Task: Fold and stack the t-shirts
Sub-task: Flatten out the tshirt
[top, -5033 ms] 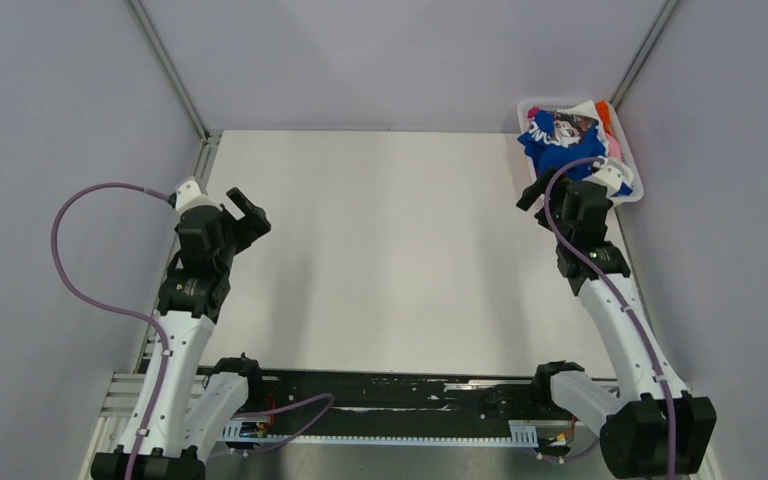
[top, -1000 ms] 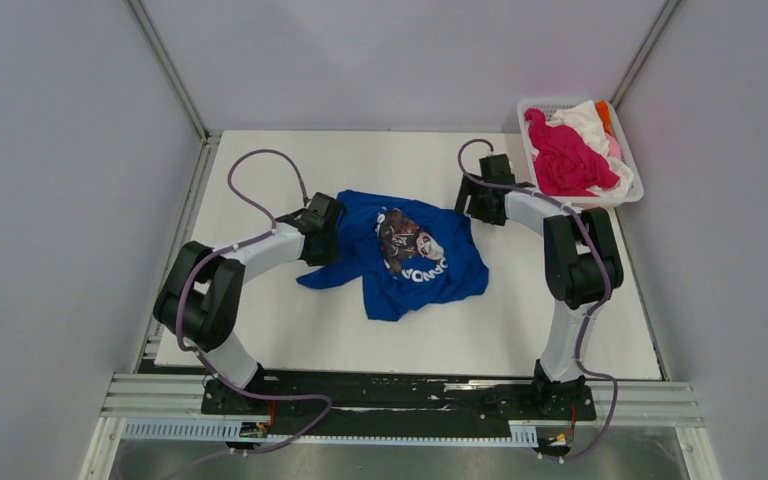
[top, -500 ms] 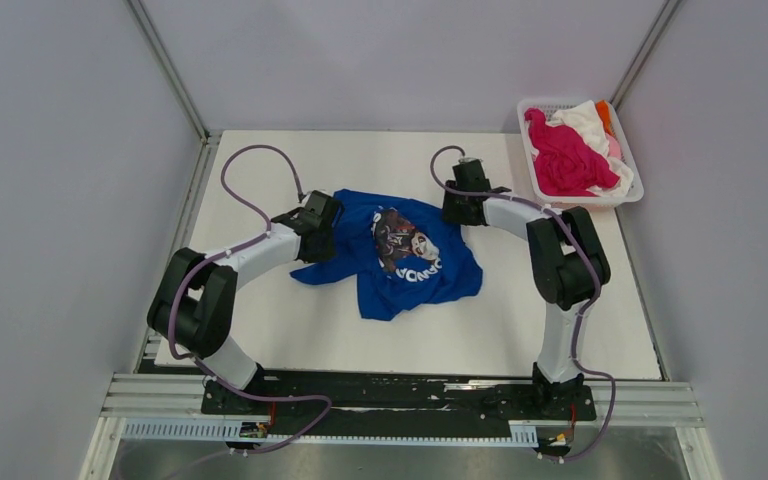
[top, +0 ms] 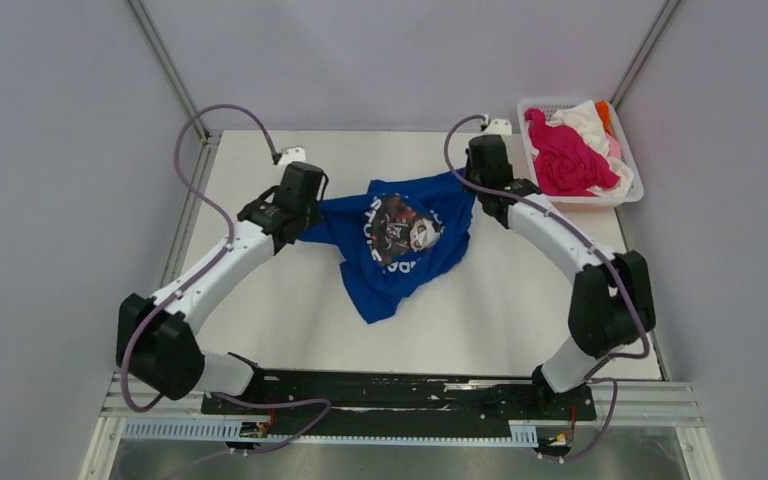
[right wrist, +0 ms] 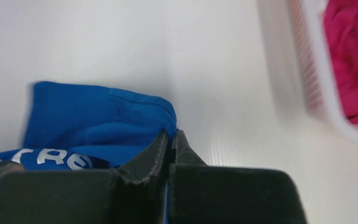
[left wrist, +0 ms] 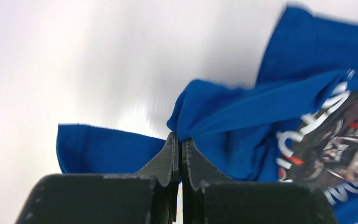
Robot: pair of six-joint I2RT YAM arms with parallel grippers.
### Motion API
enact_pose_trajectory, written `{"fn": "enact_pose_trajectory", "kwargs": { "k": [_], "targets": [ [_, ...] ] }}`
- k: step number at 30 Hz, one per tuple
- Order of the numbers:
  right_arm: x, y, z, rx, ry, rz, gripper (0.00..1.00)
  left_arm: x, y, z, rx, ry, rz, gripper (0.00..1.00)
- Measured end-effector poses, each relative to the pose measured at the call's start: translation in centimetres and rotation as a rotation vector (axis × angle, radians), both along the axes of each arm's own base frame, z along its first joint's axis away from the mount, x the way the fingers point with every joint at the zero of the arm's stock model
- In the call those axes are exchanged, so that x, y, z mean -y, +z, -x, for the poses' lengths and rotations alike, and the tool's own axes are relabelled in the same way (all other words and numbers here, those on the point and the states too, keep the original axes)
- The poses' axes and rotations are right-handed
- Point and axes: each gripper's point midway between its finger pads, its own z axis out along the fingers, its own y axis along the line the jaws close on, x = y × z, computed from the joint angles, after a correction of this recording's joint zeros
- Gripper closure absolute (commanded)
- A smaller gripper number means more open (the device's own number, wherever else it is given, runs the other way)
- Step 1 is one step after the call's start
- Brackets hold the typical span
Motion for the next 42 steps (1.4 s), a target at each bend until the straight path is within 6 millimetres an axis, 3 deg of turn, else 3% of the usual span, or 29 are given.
{"fn": "enact_pose_trajectory", "kwargs": {
  "k": [3,6,8,11,15,19,24,27,29,32,35,37,39,41,42],
  "targets": [
    [0.5,9.1,0.6,0.207,0.025,-0.039,1.00,-0.6,7.3,-0.5,0.187,0.006,0.038,1.00],
    [1.2,18.2,2.6,0.419,0.059,-0.086,1.00,-1.5,14.6,0.4,0.381,-0.002,0.090,1.00],
    [1.7,24.2,4.9,0.569,0.090,-0.117,1.00,-2.4,19.6,1.9,0.516,-0.014,0.129,1.00],
    [2.5,30.8,8.7,0.736,0.141,-0.156,1.00,-3.8,26.0,4.9,0.699,-0.039,0.181,1.00],
    [3.0,37.8,14.2,0.907,0.230,-0.199,1.00,-5.0,31.5,8.6,0.867,-0.083,0.233,1.00],
    [3.7,43.2,19.5,1.044,0.308,-0.234,1.00,-5.9,35.9,12.7,1.006,-0.151,0.282,1.00],
    [4.9,47.4,24.8,1.162,0.355,-0.252,1.00,-6.3,39.6,16.8,1.138,-0.242,0.325,1.00],
    [5.5,48.3,26.3,1.199,0.352,-0.252,1.00,-6.3,40.3,17.8,1.171,-0.266,0.336,1.00],
    [5.8,48.1,26.0,1.195,0.333,-0.245,1.00,-6.3,40.3,17.6,1.170,-0.264,0.335,1.00],
    [6.0,46.2,23.7,1.140,0.275,-0.219,1.00,-6.2,38.8,15.9,1.129,-0.224,0.314,1.00],
    [6.0,42.3,19.2,1.037,0.189,-0.173,1.00,-6.2,35.2,12.3,1.033,-0.135,0.258,1.00],
    [5.9,37.8,15.2,0.932,0.120,-0.132,1.00,-6.3,31.2,8.8,0.932,-0.046,0.188,1.00],
    [5.9,31.7,11.2,0.793,0.054,-0.082,1.00,-6.4,25.7,5.1,0.793,0.044,0.086,0.96],
    [6.1,24.7,7.7,0.644,0.000,-0.052,0.98,-6.7,20.0,1.8,0.648,0.109,-0.006,0.90],
    [6.4,20.0,6.0,0.544,-0.030,-0.040,0.91,-7.1,16.6,-0.1,0.559,0.138,-0.050,0.88]
  ]
}}
